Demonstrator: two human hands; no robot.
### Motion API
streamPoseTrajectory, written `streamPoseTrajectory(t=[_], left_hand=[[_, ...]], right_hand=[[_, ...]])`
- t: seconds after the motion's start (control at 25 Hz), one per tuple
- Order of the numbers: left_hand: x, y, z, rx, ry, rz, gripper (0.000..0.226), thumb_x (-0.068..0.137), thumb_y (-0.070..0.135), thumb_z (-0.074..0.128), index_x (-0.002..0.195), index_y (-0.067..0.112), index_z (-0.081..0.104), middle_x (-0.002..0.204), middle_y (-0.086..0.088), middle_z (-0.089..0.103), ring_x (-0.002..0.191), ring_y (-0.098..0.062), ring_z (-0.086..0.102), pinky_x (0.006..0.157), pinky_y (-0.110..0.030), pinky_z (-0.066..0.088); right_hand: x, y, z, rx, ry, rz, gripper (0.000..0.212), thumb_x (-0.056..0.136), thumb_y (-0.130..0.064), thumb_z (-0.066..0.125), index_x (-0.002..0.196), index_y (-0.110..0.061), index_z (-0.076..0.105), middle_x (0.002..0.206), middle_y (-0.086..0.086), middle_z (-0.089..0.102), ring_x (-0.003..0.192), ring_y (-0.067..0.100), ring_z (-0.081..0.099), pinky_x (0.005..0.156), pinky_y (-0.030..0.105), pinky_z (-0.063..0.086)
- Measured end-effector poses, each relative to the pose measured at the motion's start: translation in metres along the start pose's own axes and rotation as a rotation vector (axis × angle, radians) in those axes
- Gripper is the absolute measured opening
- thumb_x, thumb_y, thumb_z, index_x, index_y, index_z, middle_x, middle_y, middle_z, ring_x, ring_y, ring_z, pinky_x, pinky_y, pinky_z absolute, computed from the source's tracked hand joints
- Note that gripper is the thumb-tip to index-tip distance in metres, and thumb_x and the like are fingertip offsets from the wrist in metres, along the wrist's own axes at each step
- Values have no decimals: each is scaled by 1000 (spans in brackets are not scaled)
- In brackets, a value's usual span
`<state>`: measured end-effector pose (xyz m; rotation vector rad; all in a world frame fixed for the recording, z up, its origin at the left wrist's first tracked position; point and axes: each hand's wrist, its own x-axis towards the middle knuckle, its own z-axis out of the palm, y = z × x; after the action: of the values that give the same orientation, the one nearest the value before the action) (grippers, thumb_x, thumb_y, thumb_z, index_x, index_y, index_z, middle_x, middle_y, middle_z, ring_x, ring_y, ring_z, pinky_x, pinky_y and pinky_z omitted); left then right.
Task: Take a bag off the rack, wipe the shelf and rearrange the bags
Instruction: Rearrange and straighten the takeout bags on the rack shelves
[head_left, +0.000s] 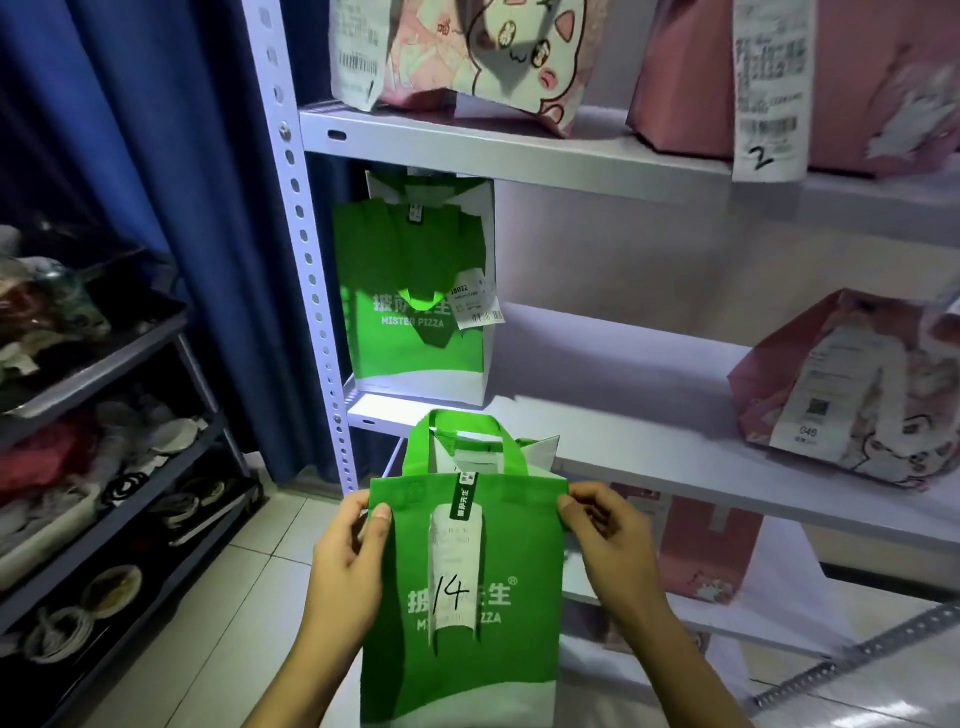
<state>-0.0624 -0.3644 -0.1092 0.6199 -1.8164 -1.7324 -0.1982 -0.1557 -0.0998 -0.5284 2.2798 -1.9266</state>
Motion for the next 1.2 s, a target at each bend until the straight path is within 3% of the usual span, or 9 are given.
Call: streamPoseTrajectory(t=[0.12, 0.32, 0.56, 0.68, 0.76, 0.88, 1.04, 1.2], left_hand=[[0, 16, -9, 32, 21, 75, 19, 102, 12, 48, 98, 18, 66, 91, -5, 71, 82, -19, 67, 72, -28, 53], [-5, 30, -28, 120, 95, 134, 20, 101, 11, 48, 97, 19, 66, 91, 3, 72, 80, -11, 67, 68, -15, 50], [-13, 35, -54, 129, 162, 114, 24, 102, 16, 48, 95, 29, 66, 92, -1, 72, 85, -19, 68, 76, -36, 53], [-20, 44, -62, 123, 190, 115, 27, 102, 16, 47, 92, 32, 67, 93, -2, 73, 82, -17, 69, 73, -31, 54], [-24, 50, -66, 102, 206, 95, 27, 102, 16, 47, 91, 32, 67, 91, -3, 73, 80, -19, 69, 70, -27, 54], [-25, 56, -68, 107, 227, 98, 24, 102, 16, 47, 95, 27, 67, 91, -3, 73, 81, -20, 69, 71, -30, 54], [-21, 64, -67, 118, 225, 137, 20, 101, 15, 48, 97, 22, 67, 92, -3, 72, 85, -22, 68, 73, -34, 54], [-11, 77, -62, 108, 236, 193, 21, 101, 16, 48, 97, 24, 67, 90, -4, 71, 82, -21, 66, 70, -29, 52]], right_hand=[[31, -28, 6, -10, -32, -73, 11, 96, -14, 66, 90, -17, 73, 88, 3, 73, 89, 30, 68, 85, 42, 57], [119, -96, 37, -7, 128, -177, 6, 92, -20, 70, 96, -14, 70, 84, -4, 70, 79, 12, 66, 75, 25, 53], [191, -108, 88, -290, 8, -30, 47, 88, -38, 73, 126, -15, 58, 113, 2, 64, 101, 20, 57, 85, 30, 44], [200, -105, 101, -390, -12, -20, 25, 92, -31, 70, 104, -12, 59, 93, 5, 60, 90, 26, 53, 75, 31, 40], [207, -102, 105, -431, -4, -52, 15, 93, -24, 66, 99, -10, 65, 90, 10, 66, 86, 31, 57, 70, 30, 38], [211, -96, 105, -436, 71, -62, 17, 93, -17, 62, 102, -7, 71, 95, 17, 69, 81, 32, 56, 69, 32, 40], [213, -87, 75, -412, 116, -35, 15, 91, -15, 63, 102, -9, 72, 87, 11, 64, 84, 34, 61, 71, 31, 41], [213, -77, 25, -408, 224, -67, 13, 86, -14, 64, 95, -11, 72, 92, 19, 71, 86, 37, 63, 72, 33, 42]])
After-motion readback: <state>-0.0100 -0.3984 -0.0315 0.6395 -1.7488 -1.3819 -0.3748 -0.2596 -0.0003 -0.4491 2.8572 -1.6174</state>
